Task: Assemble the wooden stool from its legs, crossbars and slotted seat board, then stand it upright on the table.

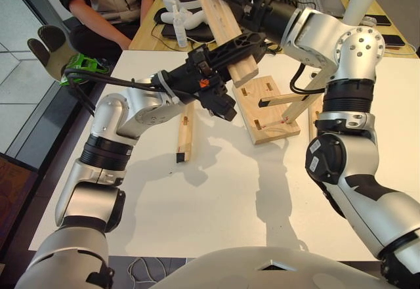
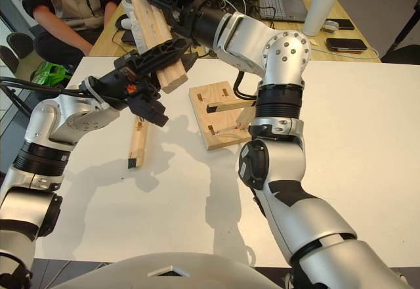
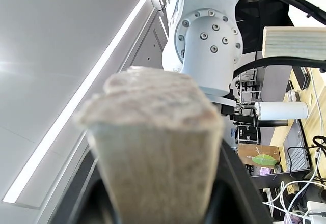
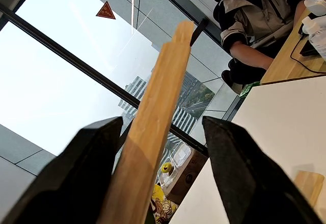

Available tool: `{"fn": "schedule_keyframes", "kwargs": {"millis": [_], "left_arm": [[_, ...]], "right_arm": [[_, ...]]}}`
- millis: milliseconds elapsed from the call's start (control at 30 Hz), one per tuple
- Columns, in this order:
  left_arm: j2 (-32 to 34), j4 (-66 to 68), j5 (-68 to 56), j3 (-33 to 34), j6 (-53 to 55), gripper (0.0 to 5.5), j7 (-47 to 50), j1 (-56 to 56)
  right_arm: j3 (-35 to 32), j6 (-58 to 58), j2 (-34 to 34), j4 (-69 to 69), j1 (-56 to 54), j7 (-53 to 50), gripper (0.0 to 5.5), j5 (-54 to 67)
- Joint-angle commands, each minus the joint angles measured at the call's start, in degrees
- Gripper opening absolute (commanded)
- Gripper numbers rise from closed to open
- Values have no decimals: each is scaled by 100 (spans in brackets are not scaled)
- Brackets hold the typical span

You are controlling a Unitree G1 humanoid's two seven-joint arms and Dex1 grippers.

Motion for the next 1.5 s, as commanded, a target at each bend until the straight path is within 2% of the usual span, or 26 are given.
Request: {"fn": "schedule_keyframes", "kwargs": {"millis": [33,200,367,433,500,633,733,800,933,1100,1333,1500], "left_arm": [[85,55,-154,367,12,106,159,-255],[372,692,-188,855,405,102,309,-342],[549,1048,-374,1183,794,101,397,-417],[449,1241,-691,1404,1240,101,357,-451],[164,1444,-1402,1773,2104,101,159,-529],[-881,1483,-4199,3262,5463,101,-317,-1148],[-1213,1197,-5639,4119,7159,101,-43,-1552],[-1342,883,-6262,4489,7897,101,221,-1634],[-1484,266,-6960,4807,8791,101,594,-1557],[-1920,-689,-7599,4646,9628,101,707,-1113],[-1981,-1091,-7622,4284,9898,101,694,-943],[-1712,-1025,-7283,4017,9704,101,575,-928]], "right_arm": [[189,2,-219,-7,172,-170,371,-406],[369,-237,-468,-297,-40,18,441,-681],[406,-468,-619,-643,-269,163,539,-792],[607,-1061,-747,-972,-449,309,540,-1152],[958,-2042,-1011,-1196,-729,539,540,-1867],[1914,-4868,-2326,-790,-1354,846,540,-4321],[1883,-5533,-3253,115,-947,605,540,-5186],[1665,-5423,-3676,666,-239,485,540,-5350],[1428,-5006,-3855,817,1067,511,540,-5366],[1326,-3541,-3308,-949,3196,806,540,-4825],[1520,-2283,-2692,-2440,3914,923,540,-4446],[1696,-1846,-2441,-2842,3882,1040,540,-4318]]}}
